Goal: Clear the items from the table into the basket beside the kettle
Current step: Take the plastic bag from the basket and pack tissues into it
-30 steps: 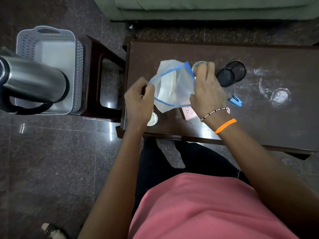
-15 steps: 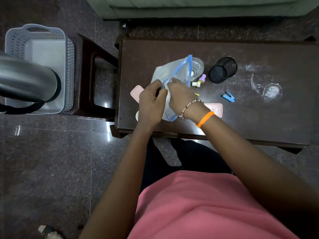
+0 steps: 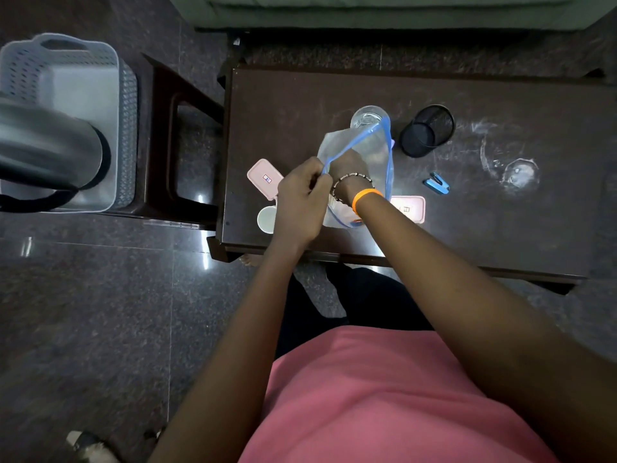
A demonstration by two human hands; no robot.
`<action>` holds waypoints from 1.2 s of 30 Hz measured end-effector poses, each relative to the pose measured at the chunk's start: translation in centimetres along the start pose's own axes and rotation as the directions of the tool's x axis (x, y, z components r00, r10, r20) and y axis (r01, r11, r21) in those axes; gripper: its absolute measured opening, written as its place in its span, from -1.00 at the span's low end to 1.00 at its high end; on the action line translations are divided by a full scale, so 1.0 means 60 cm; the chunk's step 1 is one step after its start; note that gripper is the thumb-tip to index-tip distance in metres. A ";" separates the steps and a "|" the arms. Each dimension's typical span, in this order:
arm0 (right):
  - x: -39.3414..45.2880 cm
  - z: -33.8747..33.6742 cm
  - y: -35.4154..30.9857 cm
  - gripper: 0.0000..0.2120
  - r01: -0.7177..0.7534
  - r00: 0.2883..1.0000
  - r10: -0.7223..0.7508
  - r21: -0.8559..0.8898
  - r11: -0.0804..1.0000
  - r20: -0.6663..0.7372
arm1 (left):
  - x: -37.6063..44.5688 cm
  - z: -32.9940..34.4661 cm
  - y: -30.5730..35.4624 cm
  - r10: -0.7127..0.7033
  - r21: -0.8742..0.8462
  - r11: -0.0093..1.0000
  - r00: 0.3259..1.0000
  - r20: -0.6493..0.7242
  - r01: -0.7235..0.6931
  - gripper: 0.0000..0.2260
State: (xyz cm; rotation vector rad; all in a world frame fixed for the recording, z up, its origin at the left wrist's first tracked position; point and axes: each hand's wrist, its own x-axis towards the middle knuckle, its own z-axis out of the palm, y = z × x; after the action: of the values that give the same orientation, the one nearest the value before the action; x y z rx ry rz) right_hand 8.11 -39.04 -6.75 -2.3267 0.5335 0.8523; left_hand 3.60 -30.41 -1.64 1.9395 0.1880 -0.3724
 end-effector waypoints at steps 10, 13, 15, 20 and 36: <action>-0.012 -0.005 -0.007 -0.82 0.082 0.977 -0.106 -0.133 0.988 -0.184 | 0.006 -0.014 -0.004 -0.045 -0.008 0.999 0.998 -0.032 0.044 -0.85; -0.007 -0.007 -0.006 -0.76 0.009 0.983 -0.016 -0.040 0.999 -0.183 | 0.008 -0.012 -0.007 -0.074 -0.014 0.997 0.997 -0.014 0.074 -0.87; -0.002 -0.009 -0.009 -0.62 0.015 0.984 -0.020 -0.025 1.000 -0.178 | 0.009 -0.012 -0.008 -0.092 -0.014 0.996 0.996 -0.018 0.091 -0.87; -0.011 -0.018 -0.015 -0.58 0.073 0.982 -0.095 -0.134 0.988 -0.163 | 0.010 -0.019 -0.012 -0.147 0.017 0.989 0.989 -0.033 0.147 -0.86; -0.073 -0.044 -0.002 -0.78 0.320 0.868 -0.316 -0.056 0.946 -0.383 | 0.027 -0.022 -0.007 0.017 0.185 0.983 0.980 -0.198 0.020 -0.81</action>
State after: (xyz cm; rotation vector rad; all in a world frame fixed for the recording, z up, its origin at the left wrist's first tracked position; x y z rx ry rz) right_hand 6.25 -39.99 -2.09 -2.4923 0.2921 0.2303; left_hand 5.19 -29.09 -2.10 2.1619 0.2935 -0.2012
